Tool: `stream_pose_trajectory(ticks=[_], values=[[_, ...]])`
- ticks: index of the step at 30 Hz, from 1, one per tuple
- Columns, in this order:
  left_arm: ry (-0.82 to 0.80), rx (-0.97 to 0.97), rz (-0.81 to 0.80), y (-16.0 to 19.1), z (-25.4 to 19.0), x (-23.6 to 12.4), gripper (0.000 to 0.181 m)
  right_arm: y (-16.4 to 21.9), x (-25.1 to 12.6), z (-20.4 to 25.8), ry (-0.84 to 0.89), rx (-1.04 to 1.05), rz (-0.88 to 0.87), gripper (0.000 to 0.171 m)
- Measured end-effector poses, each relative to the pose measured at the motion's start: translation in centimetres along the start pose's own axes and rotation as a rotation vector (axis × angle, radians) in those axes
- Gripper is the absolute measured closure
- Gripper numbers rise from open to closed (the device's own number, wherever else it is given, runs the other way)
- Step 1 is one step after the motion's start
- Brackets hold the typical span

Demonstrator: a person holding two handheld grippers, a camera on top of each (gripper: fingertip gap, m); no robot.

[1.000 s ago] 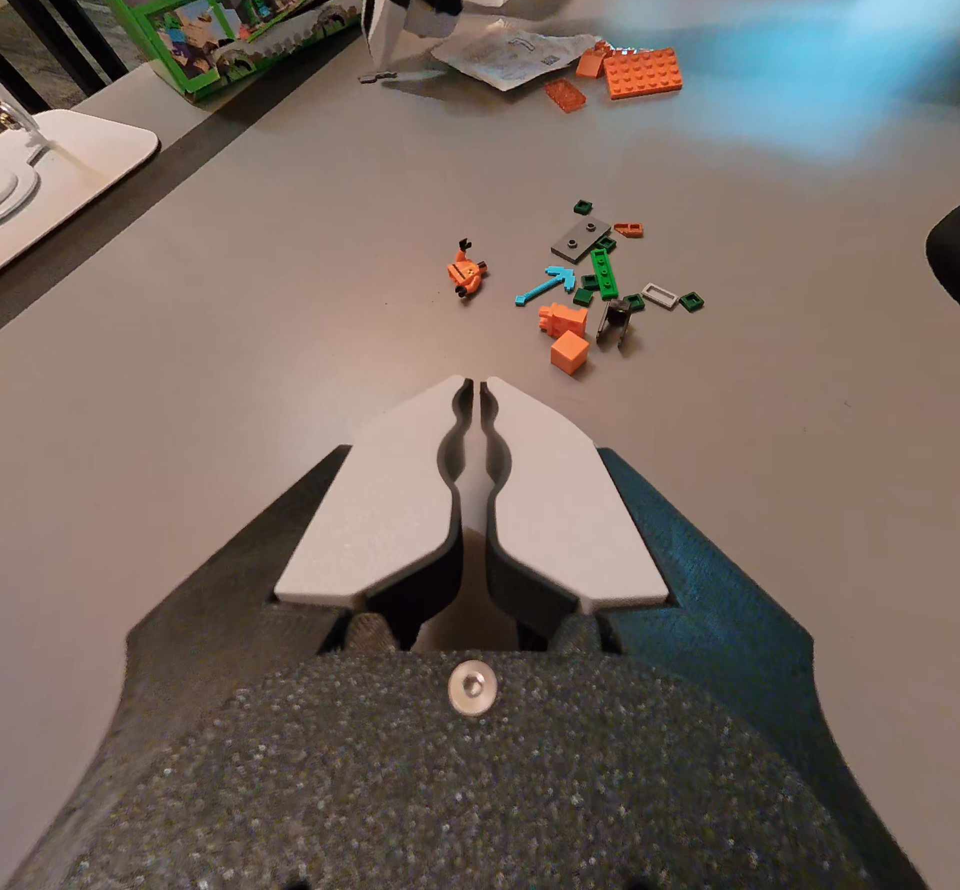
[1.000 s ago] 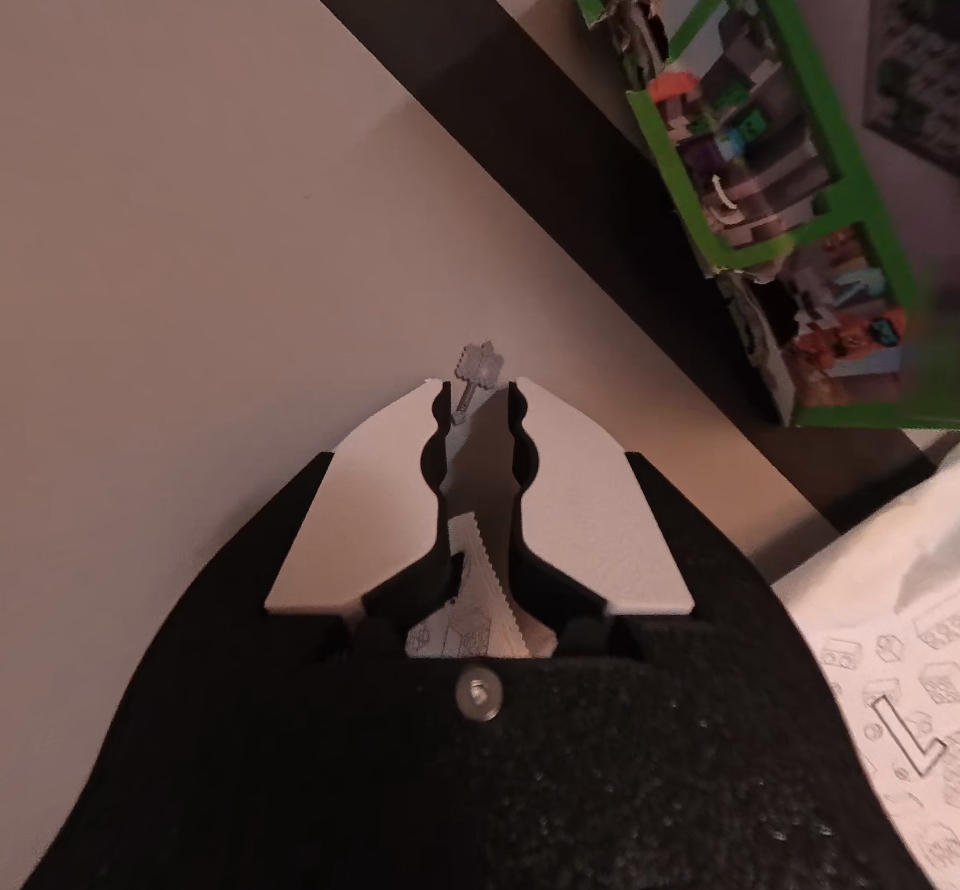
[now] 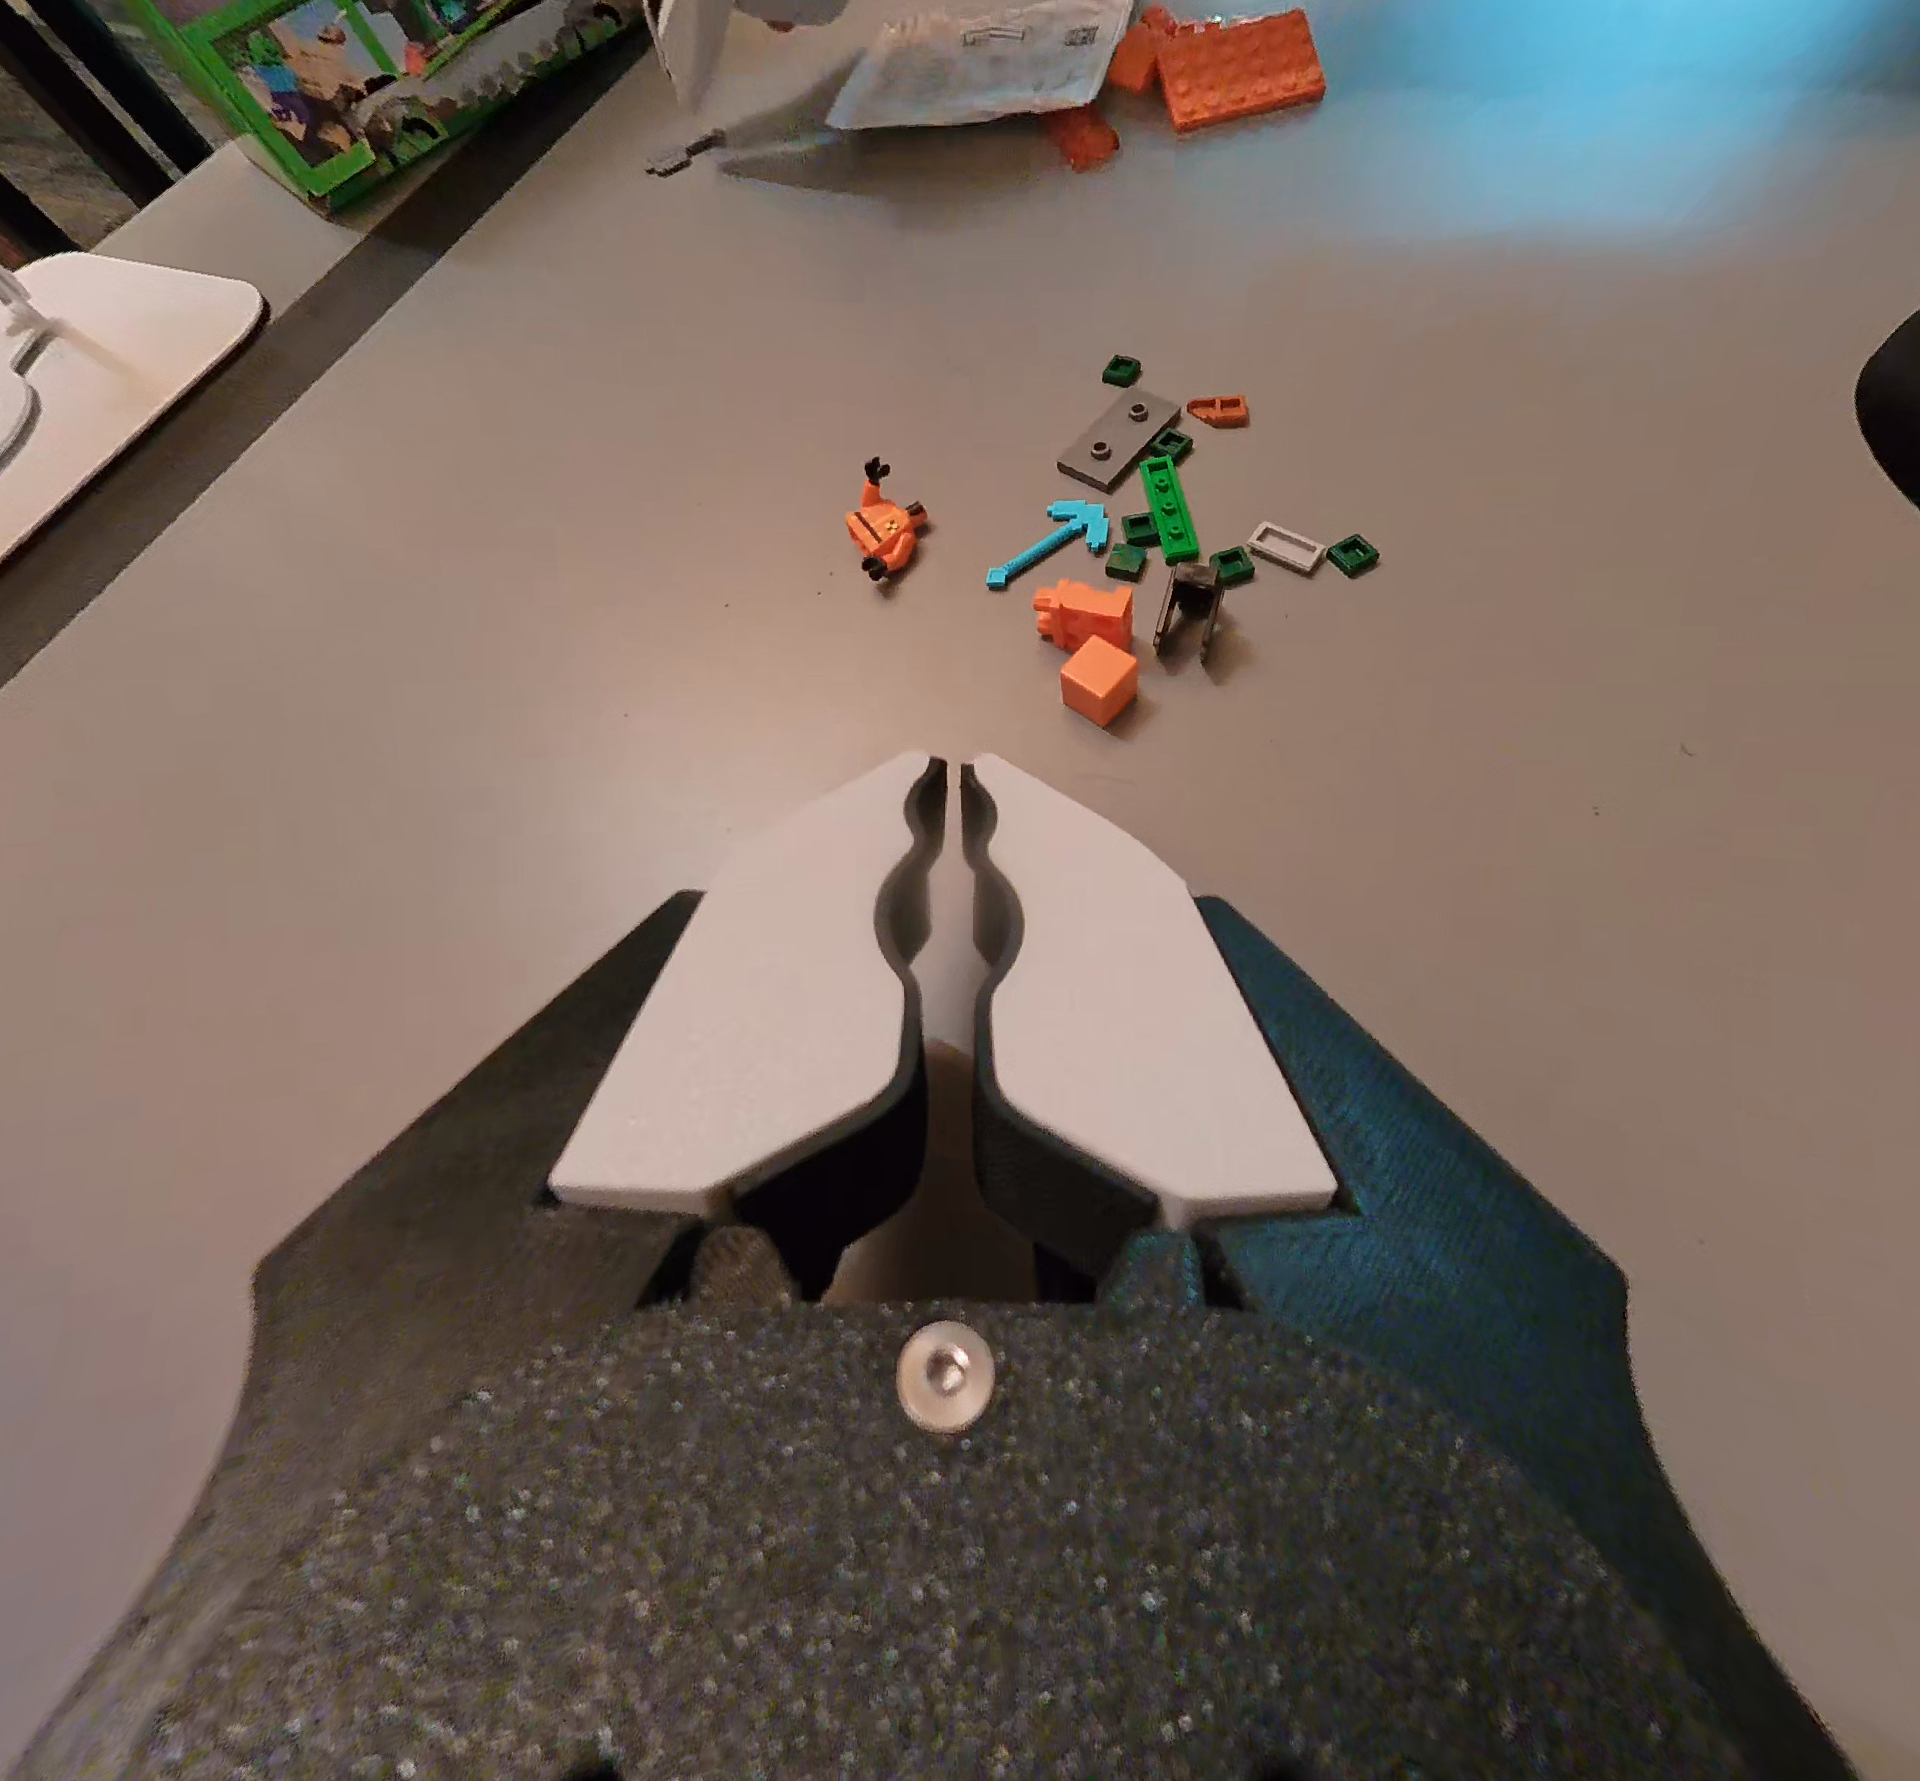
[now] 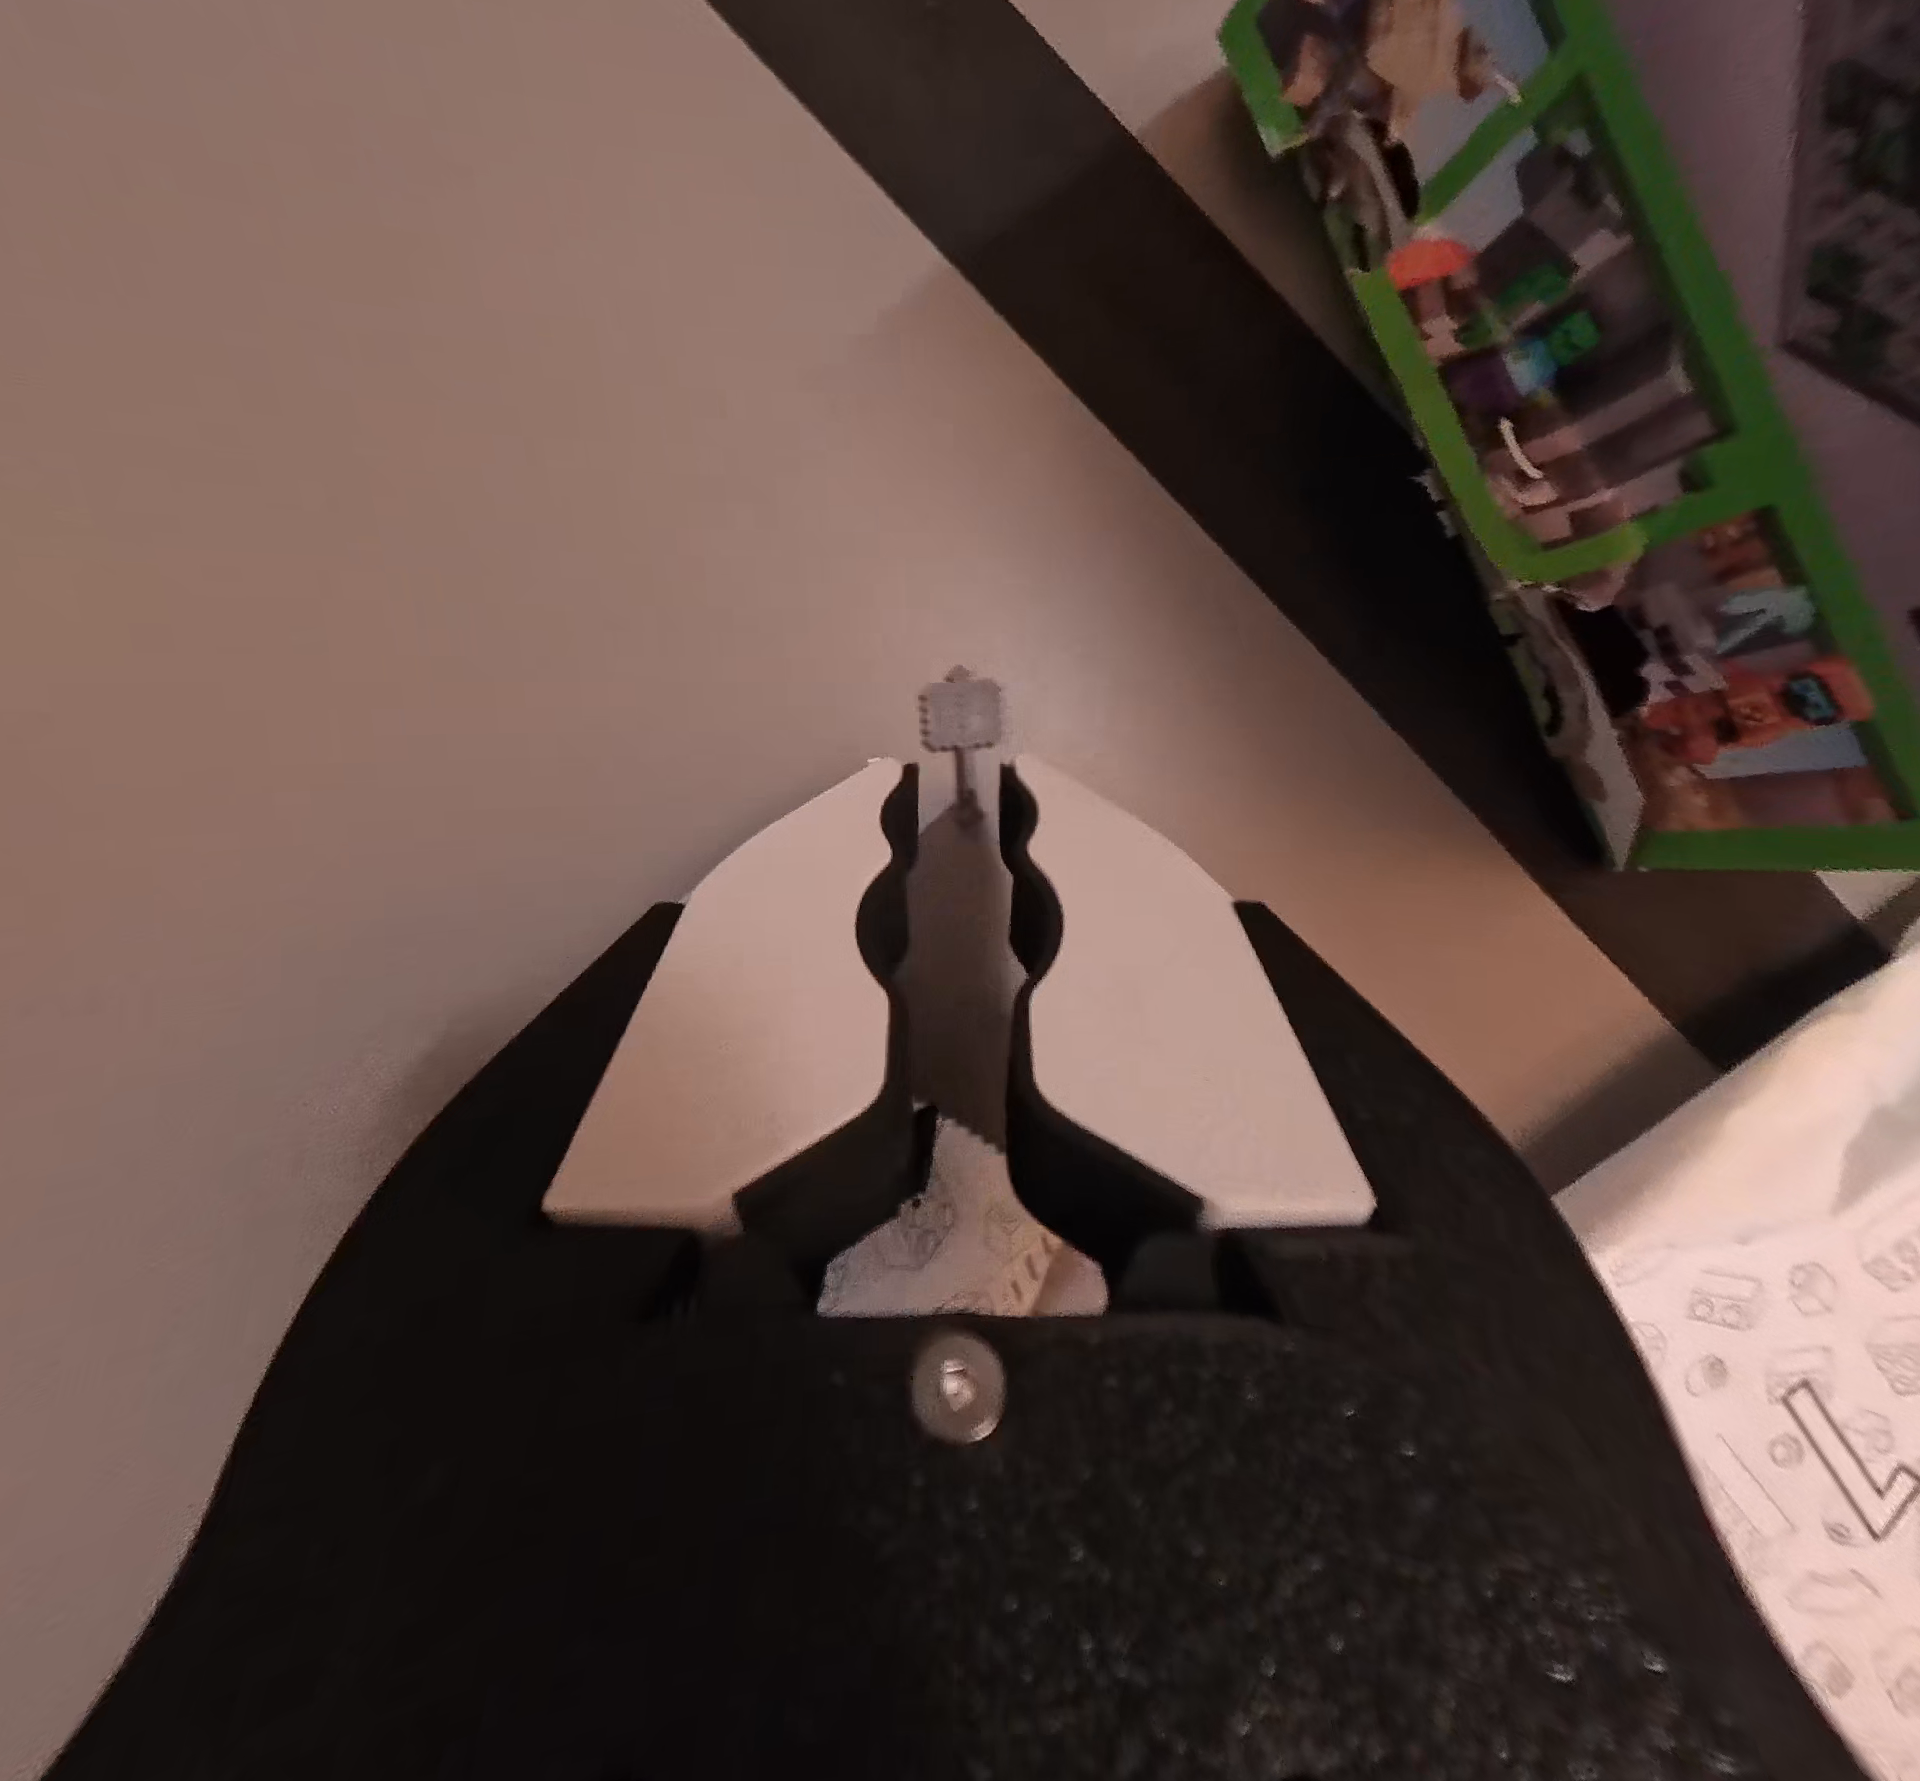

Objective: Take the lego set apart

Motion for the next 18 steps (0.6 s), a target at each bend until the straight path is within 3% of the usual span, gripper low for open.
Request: stream_pose_trajectory(ticks=[5, 9, 11, 18], values=[[0.001, -0.007, 0.004, 0.1, 0.1, 0.0, 0.179, 0.7, 1.2, -0.6, -0.076, 0.068, 0.045, 0.153], [0.008, -0.002, 0.015, 0.3, 0.0, 0.1, 0.179, 0.8, 1.3, -0.6, -0.075, 0.036, 0.055, 0.158], [0.011, 0.003, 0.018, 0.3, -0.1, 0.1, 0.179, 0.7, 1.4, -0.3, -0.090, 0.025, 0.059, 0.168], [0.007, 0.007, 0.015, 0.2, -0.1, 0.1, 0.179, 0.9, 1.1, 0.8, -0.089, -0.026, 0.068, 0.170]])
Point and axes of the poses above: each gripper's, where its closed fingertips meet, x out along the fingers, y out of its underside, z = x × y across the jaws, the point moved 2 cm from there along -x, back along the fingers, and after that the axes turned 8 degrees about x, right-handed, at the moved point
